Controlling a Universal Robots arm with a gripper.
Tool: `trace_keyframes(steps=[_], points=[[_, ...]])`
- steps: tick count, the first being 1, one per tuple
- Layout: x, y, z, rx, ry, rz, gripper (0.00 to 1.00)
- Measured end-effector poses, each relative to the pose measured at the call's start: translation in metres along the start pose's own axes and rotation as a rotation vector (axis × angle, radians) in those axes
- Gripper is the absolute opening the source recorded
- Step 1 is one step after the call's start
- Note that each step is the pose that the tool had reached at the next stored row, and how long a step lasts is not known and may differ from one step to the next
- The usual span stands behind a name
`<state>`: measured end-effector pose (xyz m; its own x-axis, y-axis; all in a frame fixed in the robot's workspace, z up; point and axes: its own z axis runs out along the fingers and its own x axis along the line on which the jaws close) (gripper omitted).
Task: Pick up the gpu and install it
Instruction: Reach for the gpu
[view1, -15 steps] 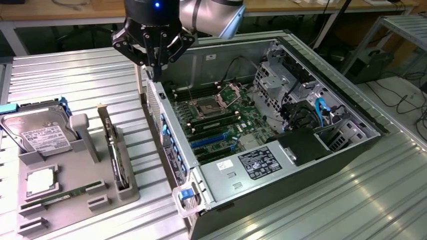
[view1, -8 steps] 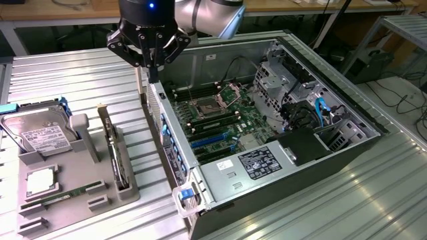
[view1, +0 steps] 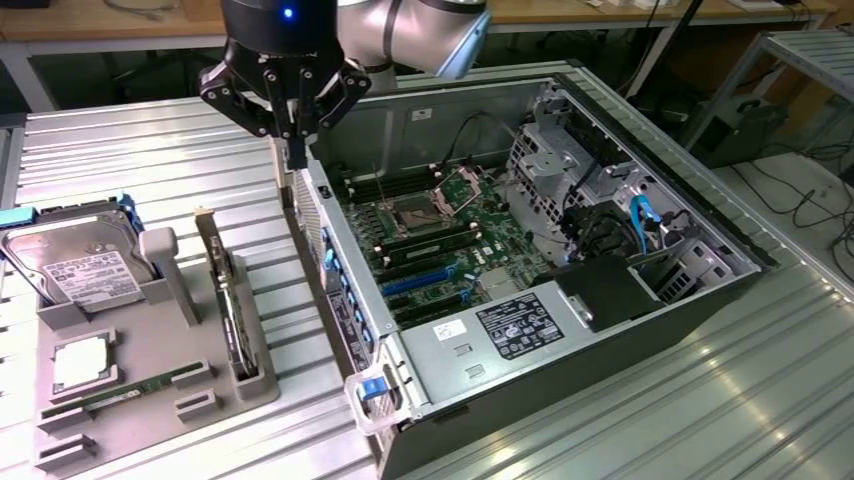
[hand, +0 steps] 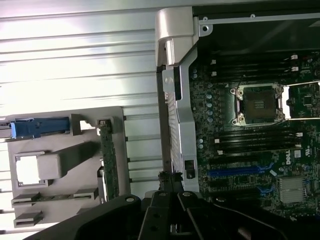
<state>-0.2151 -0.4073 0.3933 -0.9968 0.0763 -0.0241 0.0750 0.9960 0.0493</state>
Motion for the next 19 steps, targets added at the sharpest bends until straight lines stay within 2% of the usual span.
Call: trace_keyframes(steps=[19], points=[[0.022, -0.0087, -0.0009, -0.0002, 0.0003, -0.006, 0.11]])
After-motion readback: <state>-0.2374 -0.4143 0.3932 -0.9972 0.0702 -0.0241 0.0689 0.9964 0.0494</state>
